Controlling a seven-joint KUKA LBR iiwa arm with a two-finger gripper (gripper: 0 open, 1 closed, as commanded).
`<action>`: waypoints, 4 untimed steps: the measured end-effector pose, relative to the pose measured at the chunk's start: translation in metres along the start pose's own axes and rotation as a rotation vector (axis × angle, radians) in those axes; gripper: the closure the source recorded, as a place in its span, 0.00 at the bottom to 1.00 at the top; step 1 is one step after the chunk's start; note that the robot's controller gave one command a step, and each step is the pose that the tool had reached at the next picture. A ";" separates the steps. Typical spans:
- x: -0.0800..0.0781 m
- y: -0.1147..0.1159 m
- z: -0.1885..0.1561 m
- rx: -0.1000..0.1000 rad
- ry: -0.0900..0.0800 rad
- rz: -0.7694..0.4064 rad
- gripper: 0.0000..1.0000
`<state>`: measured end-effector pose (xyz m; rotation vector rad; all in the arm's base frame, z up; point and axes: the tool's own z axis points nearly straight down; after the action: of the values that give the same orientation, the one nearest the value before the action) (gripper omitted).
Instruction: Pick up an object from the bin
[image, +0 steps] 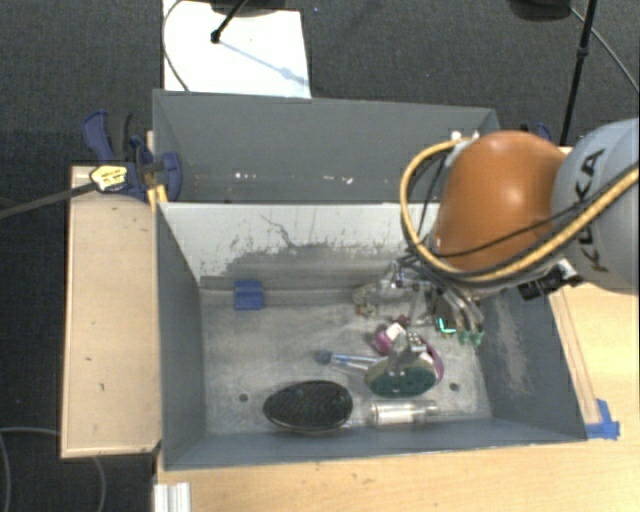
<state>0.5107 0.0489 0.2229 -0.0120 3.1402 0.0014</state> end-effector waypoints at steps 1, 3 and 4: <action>0.020 0.015 0.121 0.001 0.008 0.159 0.00; 0.018 0.015 0.118 0.000 0.000 0.163 0.00; 0.018 0.015 0.118 0.000 0.000 0.165 1.00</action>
Offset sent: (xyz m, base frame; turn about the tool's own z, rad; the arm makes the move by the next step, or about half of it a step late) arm -0.0184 0.0150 -0.1181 0.1596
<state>0.4928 0.0640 0.1050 0.2472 3.1308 0.0019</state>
